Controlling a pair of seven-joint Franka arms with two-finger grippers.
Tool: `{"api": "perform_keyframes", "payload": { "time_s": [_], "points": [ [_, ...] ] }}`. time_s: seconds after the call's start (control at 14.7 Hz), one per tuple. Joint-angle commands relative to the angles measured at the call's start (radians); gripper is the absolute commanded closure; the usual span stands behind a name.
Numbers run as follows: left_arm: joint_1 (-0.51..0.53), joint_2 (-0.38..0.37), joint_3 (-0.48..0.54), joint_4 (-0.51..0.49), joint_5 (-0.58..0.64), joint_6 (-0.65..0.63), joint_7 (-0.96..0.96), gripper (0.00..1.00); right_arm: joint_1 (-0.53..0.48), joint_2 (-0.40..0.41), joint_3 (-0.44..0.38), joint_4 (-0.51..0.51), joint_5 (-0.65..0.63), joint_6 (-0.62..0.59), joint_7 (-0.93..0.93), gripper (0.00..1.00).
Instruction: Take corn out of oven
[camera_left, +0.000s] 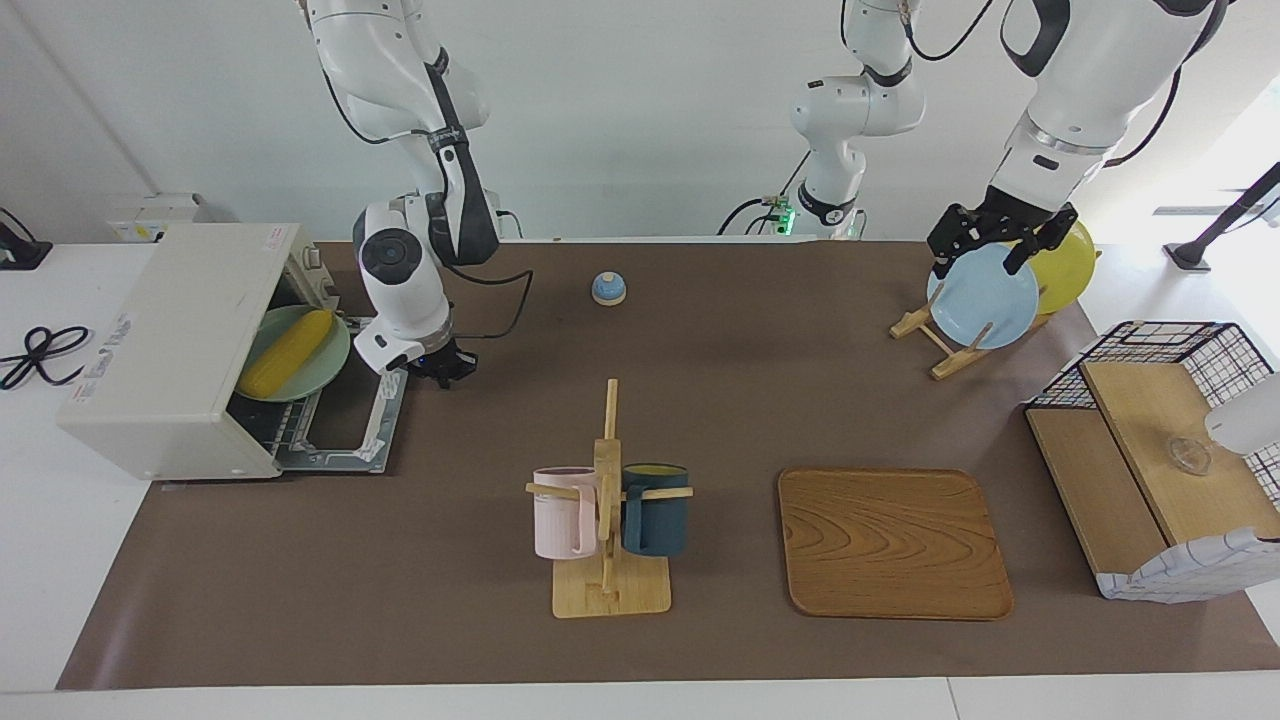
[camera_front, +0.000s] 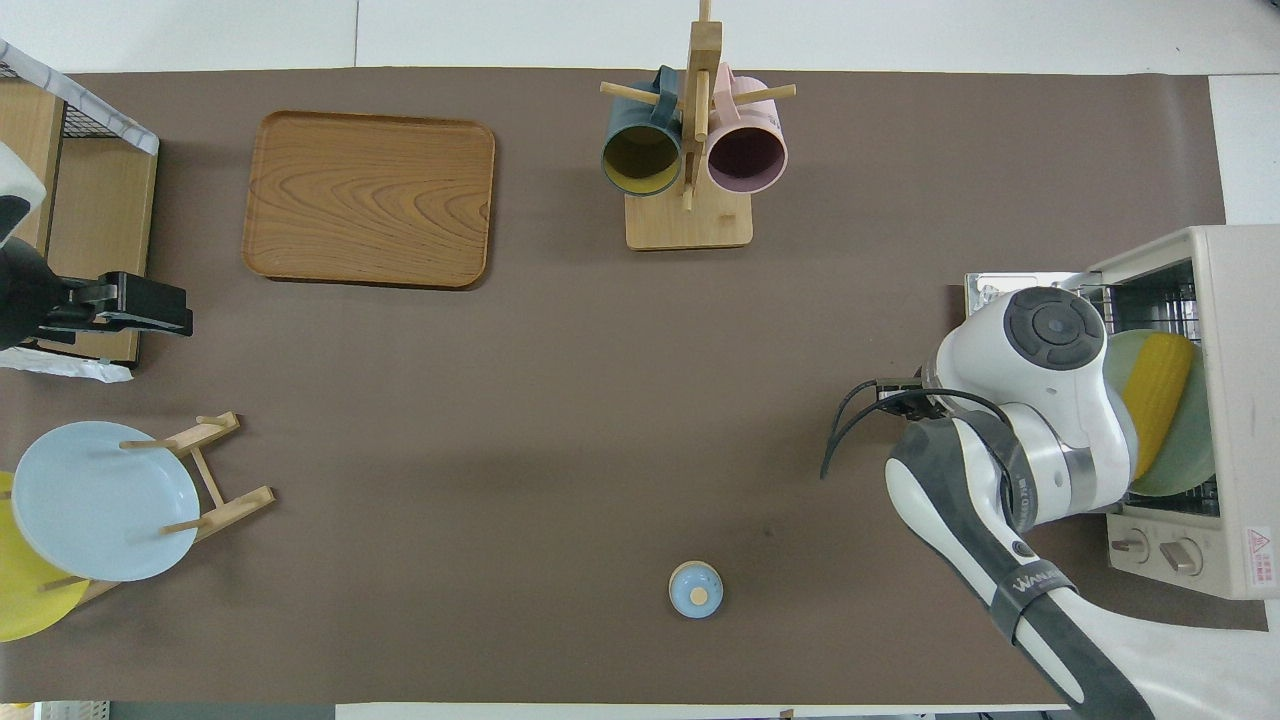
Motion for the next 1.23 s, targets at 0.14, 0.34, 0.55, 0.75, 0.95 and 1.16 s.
{"api": "perform_keyframes", "payload": {
  "time_s": [0.14, 0.34, 0.55, 0.75, 0.95, 1.16],
  "points": [
    [0.011, -0.017, -0.007, -0.008, 0.004, 0.015, -0.003, 0.0, -0.016, -0.038, -0.018, 0.112, -0.012, -0.187, 0.007, 0.72],
    [0.011, -0.017, -0.007, -0.008, 0.004, 0.016, -0.002, 0.0, -0.056, -0.092, -0.018, 0.11, -0.081, -0.243, -0.017, 0.55],
    [0.011, -0.017, -0.007, -0.008, 0.004, 0.016, -0.003, 0.0, -0.123, -0.134, -0.016, 0.107, -0.109, -0.289, -0.083, 0.55],
    [0.011, -0.017, -0.007, -0.01, 0.004, 0.018, -0.002, 0.0, -0.173, -0.137, -0.016, 0.1, -0.109, -0.293, -0.097, 0.56],
    [0.011, -0.017, -0.007, -0.01, 0.004, 0.018, 0.001, 0.0, -0.206, -0.14, -0.016, 0.087, -0.109, -0.281, -0.137, 0.58],
    [0.011, -0.017, -0.009, -0.011, 0.002, 0.03, 0.001, 0.0, -0.216, -0.151, -0.016, 0.058, -0.109, -0.257, -0.156, 0.61]
  ]
}}
